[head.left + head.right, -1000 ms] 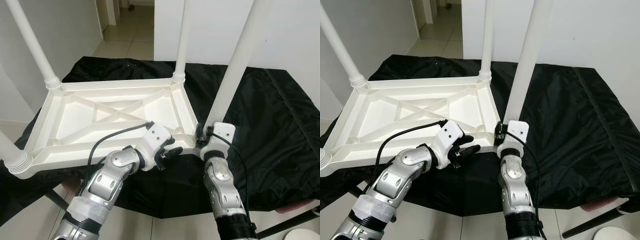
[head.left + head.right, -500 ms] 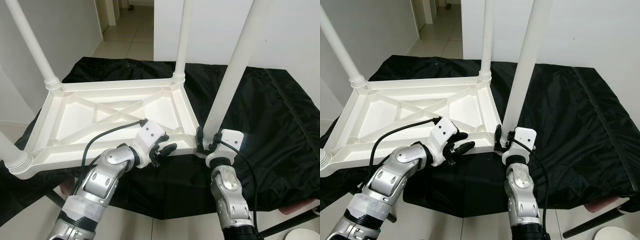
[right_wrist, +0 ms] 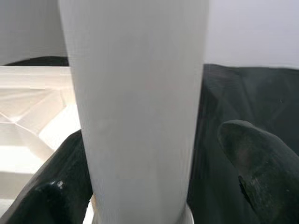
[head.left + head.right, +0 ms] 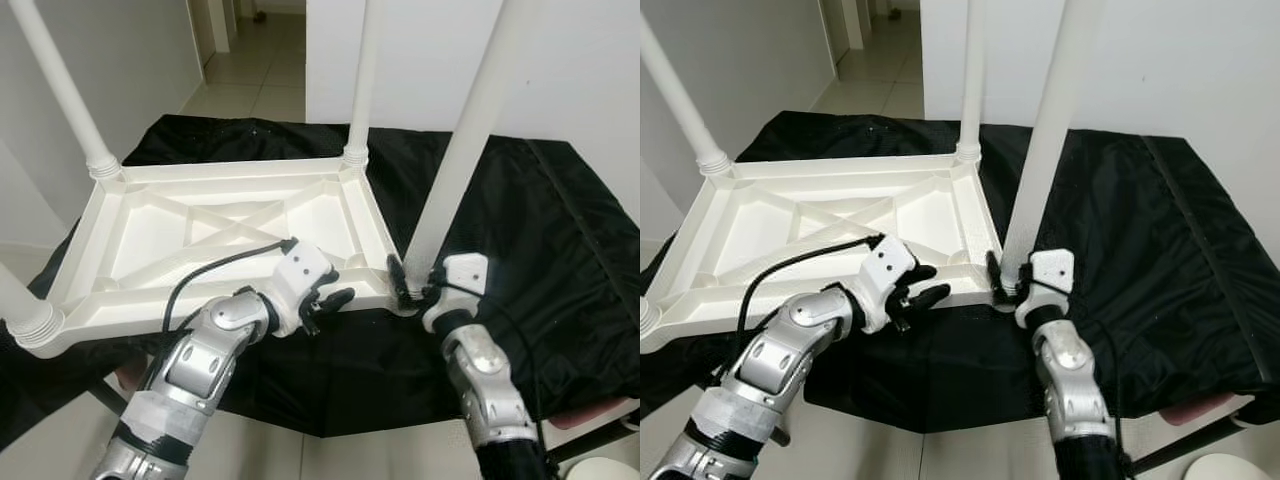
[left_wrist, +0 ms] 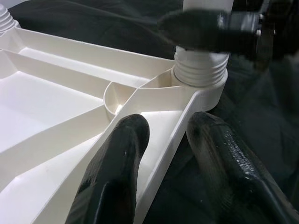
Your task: Building children table
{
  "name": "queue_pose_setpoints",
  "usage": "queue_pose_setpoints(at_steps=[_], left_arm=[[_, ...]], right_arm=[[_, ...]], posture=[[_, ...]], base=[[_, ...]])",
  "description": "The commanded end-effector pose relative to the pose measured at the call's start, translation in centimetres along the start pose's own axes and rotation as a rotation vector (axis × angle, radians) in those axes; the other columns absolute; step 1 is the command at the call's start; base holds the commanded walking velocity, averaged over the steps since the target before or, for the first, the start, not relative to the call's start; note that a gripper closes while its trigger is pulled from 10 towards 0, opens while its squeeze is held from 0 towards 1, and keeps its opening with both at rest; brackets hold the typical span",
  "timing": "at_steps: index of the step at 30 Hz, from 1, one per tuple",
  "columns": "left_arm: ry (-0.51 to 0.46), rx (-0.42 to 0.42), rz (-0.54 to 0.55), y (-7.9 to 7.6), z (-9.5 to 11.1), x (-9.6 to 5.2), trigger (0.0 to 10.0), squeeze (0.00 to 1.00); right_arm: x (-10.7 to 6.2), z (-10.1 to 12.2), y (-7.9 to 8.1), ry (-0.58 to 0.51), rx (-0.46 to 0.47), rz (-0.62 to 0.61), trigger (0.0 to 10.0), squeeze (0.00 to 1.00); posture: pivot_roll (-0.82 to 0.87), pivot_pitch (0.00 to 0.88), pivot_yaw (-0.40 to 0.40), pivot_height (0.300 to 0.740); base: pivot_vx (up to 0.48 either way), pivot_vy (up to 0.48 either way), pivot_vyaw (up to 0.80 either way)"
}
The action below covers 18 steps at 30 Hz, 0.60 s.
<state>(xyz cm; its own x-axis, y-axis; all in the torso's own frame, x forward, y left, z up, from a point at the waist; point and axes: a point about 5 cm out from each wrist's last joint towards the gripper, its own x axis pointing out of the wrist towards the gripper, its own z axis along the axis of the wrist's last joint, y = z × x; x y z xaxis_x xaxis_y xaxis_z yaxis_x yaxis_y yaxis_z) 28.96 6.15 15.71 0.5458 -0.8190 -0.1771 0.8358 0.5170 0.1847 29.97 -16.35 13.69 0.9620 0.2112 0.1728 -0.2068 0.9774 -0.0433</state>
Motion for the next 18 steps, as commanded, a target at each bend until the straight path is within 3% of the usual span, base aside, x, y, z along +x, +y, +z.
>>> queue_pose_setpoints(at_steps=[1,8,9,10,11,18], left_arm=[[0.012,0.013,0.014,0.1,0.1,0.3,10.0,0.0],[0.001,0.015,-0.009,-0.3,0.3,0.7,10.0,0.0],[-0.005,0.014,-0.028,-0.6,0.3,0.8,10.0,0.0],[-0.007,0.012,-0.045,-0.9,0.3,1.0,10.0,0.0],[-0.007,0.009,-0.061,-1.2,0.3,1.1,10.0,0.0],[-0.005,0.005,-0.106,-2.1,0.2,1.3,10.0,0.0]], right_arm=[[0.3,-0.2,0.0,0.009,-0.006,0.057,10.0,0.0],[1.4,-0.2,-0.3,0.028,-0.028,0.181,10.0,0.0],[1.8,-0.3,-0.4,0.039,-0.039,0.215,9.4,0.0],[2.2,-0.4,-0.4,0.052,-0.045,0.244,3.9,0.0],[2.4,-0.5,-0.5,0.06,-0.041,0.269,0.0,0.0],[2.1,-1.4,-0.6,0.101,-0.036,0.305,0.0,0.0]], posture=[[0.04,0.0,-0.014,0.74],[0.04,0.0,-0.023,0.74],[0.03,0.0,-0.024,0.74],[0.03,0.0,-0.024,0.74],[0.03,0.0,-0.024,0.74],[0.02,0.0,-0.022,0.74]], base=[[0.0,0.0,0.0],[0.0,0.0,0.0],[0.0,0.0,0.0],[0.0,0.0,0.0],[0.0,0.0,0.0],[0.0,0.0,0.0]])
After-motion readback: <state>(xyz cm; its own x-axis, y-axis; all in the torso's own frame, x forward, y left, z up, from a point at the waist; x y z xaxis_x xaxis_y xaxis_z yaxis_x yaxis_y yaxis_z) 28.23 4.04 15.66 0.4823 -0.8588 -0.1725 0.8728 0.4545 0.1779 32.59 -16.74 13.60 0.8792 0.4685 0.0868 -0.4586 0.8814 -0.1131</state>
